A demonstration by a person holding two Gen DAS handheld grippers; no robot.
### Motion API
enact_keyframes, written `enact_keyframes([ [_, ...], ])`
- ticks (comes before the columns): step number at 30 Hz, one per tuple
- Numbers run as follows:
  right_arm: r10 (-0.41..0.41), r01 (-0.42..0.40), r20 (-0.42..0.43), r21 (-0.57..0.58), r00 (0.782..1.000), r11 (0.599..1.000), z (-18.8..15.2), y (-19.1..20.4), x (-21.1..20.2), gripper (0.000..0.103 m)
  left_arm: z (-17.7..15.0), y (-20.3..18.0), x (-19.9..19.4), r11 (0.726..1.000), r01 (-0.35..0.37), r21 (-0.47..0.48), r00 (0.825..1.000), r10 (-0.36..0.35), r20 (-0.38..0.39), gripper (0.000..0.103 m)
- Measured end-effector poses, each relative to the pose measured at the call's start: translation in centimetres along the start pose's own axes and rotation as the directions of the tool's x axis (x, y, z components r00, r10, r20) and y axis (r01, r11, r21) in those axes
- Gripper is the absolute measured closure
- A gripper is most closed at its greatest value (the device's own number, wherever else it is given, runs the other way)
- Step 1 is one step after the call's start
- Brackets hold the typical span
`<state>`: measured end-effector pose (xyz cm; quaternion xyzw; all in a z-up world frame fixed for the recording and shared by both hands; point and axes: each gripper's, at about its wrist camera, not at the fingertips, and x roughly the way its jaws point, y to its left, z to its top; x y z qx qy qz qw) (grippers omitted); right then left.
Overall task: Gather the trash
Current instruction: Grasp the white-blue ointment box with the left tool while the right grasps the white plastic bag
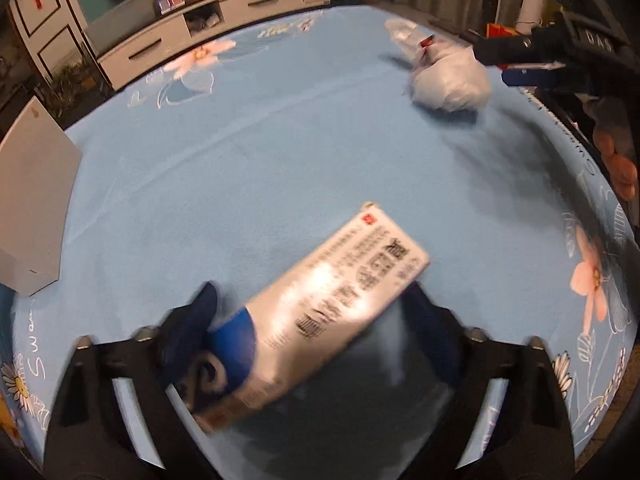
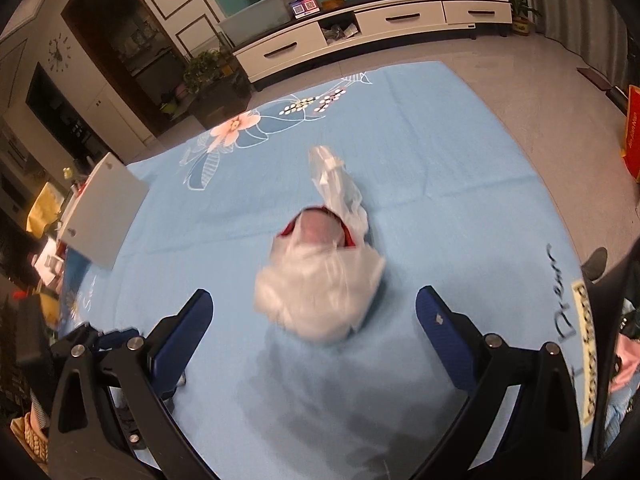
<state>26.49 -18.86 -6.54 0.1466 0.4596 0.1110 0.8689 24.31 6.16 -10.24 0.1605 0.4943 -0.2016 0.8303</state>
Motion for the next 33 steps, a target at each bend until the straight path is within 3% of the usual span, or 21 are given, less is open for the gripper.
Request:
enact_keyframes([
  [2, -0.005, 0.005, 0.005, 0.001, 1.0, 1.0, 0.3, 0.1, 0.7, 0.004, 0.2, 0.5, -0.1, 0.999, 0.026, -0.023, 1.0, -0.026, 0.005, 0.036],
  [4, -0.015, 0.015, 0.015, -0.002, 1.0, 1.0, 0.4, 0.2, 1.1, 0.007, 0.1, 0.8, -0.3, 0.999, 0.024, -0.047, 1.0, -0.024, 0.011, 0.045],
  [7, -0.042, 0.042, 0.001, -0.029, 0.999, 0.999, 0.2, 0.4, 1.8, 0.029, -0.2, 1.6, -0.7, 0.988, 0.035, -0.153, 0.999, -0.029, 0.045, 0.051],
  [9, -0.052, 0.051, -0.01, -0.044, 0.999, 0.998, 0.0, 0.4, 2.2, 0.056, -0.2, 2.2, -1.0, 0.968, 0.081, -0.239, 0.995, -0.063, 0.082, 0.057],
  [12, -0.053, 0.053, 0.0, -0.054, 0.999, 0.997, -0.6, 0.3, 1.5, 0.076, -0.3, 2.6, -1.8, 0.929, 0.132, -0.345, 0.985, -0.085, 0.15, 0.06],
  [14, -0.046, 0.046, 0.008, -0.067, 0.999, 0.997, -1.0, 0.5, 0.8, 0.082, -0.1, 2.3, -2.3, 0.913, 0.143, -0.383, 0.98, -0.075, 0.186, 0.06],
  [18, -0.026, 0.03, 0.03, -0.106, 0.999, 0.994, -2.5, 1.0, -1.7, 0.085, 0.3, 1.7, -2.6, 0.89, 0.171, -0.423, 0.971, -0.078, 0.228, 0.06],
  [25, 0.007, 0.0, 0.043, -0.15, 0.999, 0.989, -6.5, 1.1, -7.0, 0.085, -0.7, -1.7, -4.9, 0.876, 0.185, -0.446, 0.958, -0.059, 0.281, 0.06],
  [33, -0.016, 0.026, 0.048, -0.199, 0.999, 0.98, -10.9, 1.3, -11.1, 0.085, -2.7, -6.3, -8.3, 0.883, 0.166, -0.44, 0.948, -0.02, 0.316, 0.059],
])
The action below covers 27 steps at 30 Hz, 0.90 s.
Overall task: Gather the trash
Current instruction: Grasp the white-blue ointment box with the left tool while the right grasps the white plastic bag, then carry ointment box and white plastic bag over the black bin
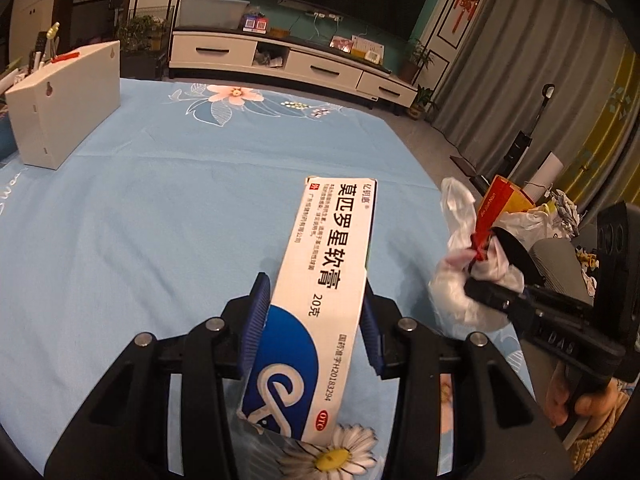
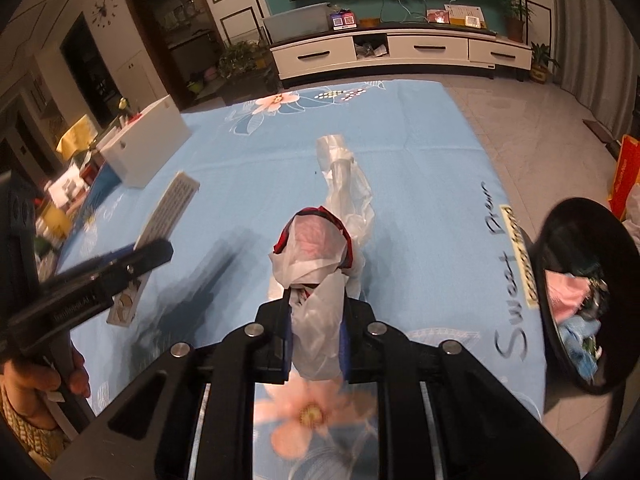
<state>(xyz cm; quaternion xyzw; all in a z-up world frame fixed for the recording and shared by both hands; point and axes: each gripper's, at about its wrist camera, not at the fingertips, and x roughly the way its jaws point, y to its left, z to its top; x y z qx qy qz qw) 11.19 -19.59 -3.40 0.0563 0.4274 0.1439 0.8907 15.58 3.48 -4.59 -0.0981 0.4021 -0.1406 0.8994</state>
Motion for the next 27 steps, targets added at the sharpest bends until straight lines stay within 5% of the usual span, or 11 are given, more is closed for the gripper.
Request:
enact_keyframes([
  [27, 0.032, -0.028, 0.082, -0.046, 0.996, 0.999, -5.5, 0.8, -8.9, 0.084, -7.2, -6.7, -9.9, 0.997, -0.054, 0.047, 0.993, 0.048, 0.107, 0.059],
])
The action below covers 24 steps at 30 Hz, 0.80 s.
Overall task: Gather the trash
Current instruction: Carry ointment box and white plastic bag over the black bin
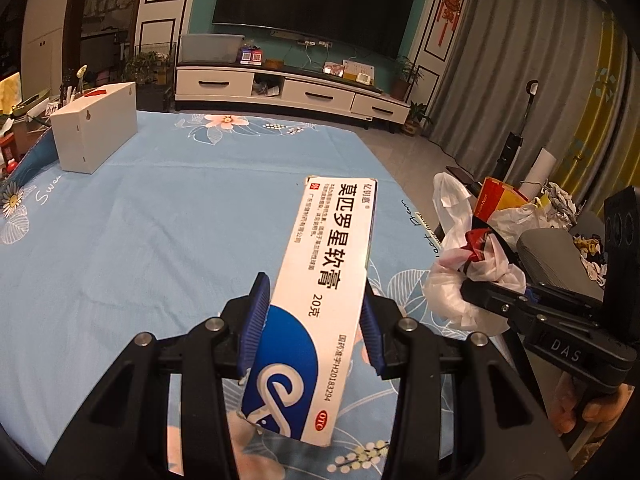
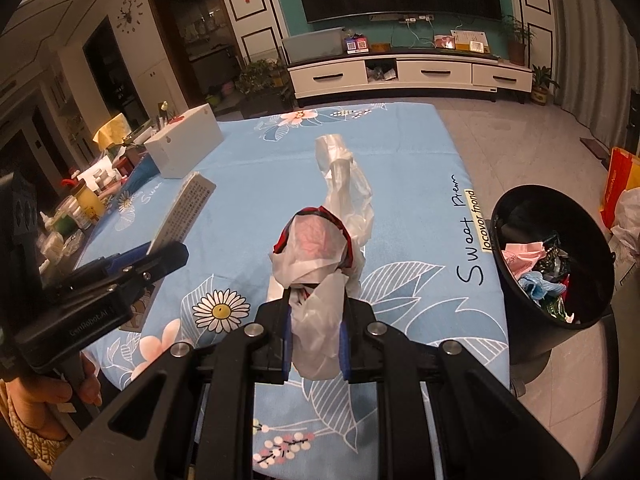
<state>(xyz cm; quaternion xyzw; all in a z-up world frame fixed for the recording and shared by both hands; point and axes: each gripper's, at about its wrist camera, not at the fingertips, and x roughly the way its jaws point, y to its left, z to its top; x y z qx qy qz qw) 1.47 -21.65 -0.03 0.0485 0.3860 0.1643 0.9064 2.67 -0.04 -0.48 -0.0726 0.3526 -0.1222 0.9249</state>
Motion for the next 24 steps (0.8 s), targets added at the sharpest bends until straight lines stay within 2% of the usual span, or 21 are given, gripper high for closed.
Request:
enact_keyframes([
  [6, -0.015, 0.015, -0.017, -0.017, 1.0, 1.0, -0.6, 0.2, -0.3, 0.084, -1.3, -0.2, -1.1, 1.0, -0.018, -0.018, 1.0, 0.018, 0.024, 0.059],
  [11, -0.034, 0.033, -0.042, -0.025, 0.999, 0.999, -1.3, 0.6, -0.2, 0.084, -2.4, -0.1, -1.7, 0.999, -0.005, -0.037, 0.999, 0.006, 0.035, 0.059],
  [24, -0.053, 0.05, -0.039, -0.087, 0.998, 0.995, -1.7, 2.7, -0.7, 0.084, -3.5, 1.0, -2.6, 0.997, 0.024, -0.07, 0.998, -0.02, 0.053, 0.059],
])
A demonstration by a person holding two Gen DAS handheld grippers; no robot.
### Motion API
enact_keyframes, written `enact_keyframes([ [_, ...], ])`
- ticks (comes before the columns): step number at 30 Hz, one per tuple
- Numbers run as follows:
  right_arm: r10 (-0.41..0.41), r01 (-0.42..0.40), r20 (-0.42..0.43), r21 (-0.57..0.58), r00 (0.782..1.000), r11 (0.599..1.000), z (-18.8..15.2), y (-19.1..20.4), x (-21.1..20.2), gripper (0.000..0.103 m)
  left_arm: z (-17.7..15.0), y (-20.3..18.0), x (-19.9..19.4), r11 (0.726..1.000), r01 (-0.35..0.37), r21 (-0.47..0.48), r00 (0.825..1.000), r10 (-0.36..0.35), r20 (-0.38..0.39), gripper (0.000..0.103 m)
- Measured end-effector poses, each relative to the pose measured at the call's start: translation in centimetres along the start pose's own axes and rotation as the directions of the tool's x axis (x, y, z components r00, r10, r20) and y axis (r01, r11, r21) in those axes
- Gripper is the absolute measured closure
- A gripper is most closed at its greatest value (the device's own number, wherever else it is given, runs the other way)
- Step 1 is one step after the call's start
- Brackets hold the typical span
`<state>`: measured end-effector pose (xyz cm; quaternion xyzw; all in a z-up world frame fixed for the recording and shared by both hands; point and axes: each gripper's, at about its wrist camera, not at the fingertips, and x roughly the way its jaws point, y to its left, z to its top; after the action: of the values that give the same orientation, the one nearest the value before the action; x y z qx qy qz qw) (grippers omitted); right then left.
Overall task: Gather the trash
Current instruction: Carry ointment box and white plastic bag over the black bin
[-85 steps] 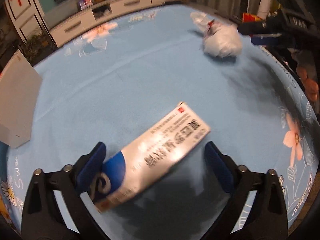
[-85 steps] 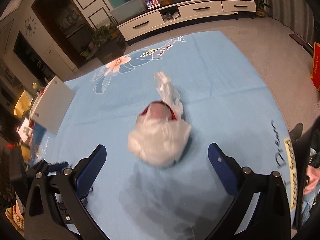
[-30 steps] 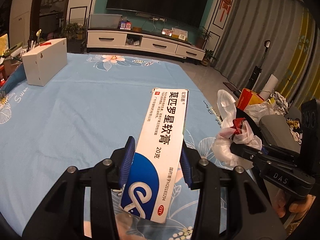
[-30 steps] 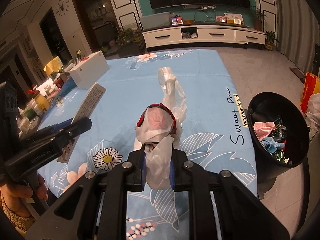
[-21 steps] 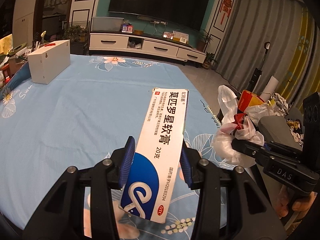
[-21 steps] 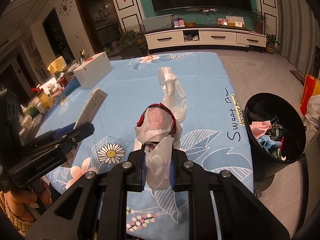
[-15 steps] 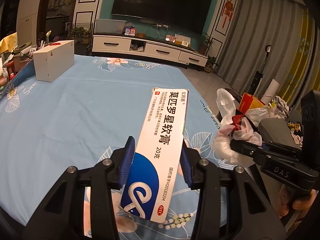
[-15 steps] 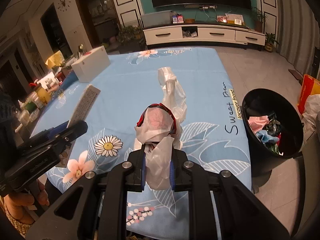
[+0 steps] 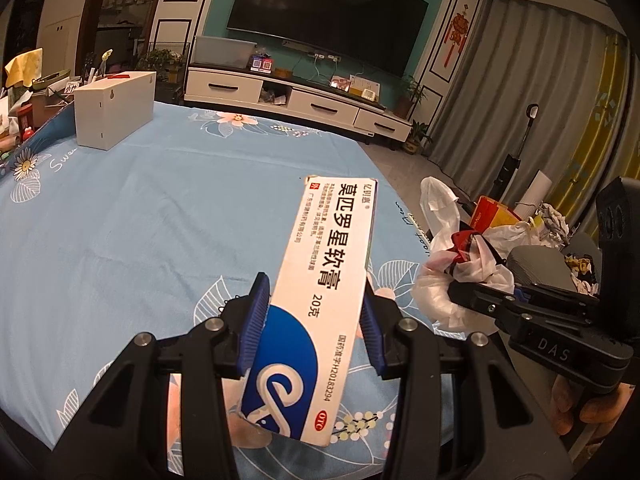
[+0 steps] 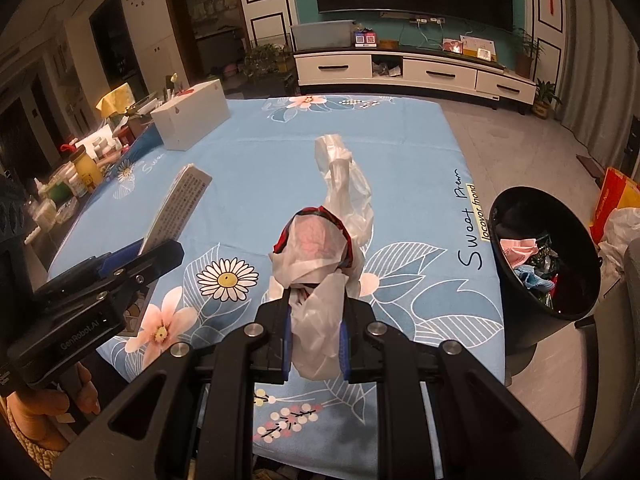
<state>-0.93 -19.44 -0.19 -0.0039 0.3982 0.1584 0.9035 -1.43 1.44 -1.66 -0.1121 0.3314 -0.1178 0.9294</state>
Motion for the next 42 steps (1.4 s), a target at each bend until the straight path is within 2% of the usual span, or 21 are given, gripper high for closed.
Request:
enact_keyframes([
  [19, -0.042, 0.04, 0.058, 0.027, 0.997, 0.999, -0.3, -1.6, -1.8, 0.084, 0.7, -0.5, -0.1, 0.999, 0.019, 0.027, 1.0, -0.02, 0.02, 0.059],
  [42, -0.062, 0.052, 0.105, 0.095, 0.993, 0.994, 0.0, -5.5, -3.0, 0.084, 2.6, -4.7, 0.3, 0.993, 0.019, 0.113, 0.998, -0.026, 0.061, 0.059],
])
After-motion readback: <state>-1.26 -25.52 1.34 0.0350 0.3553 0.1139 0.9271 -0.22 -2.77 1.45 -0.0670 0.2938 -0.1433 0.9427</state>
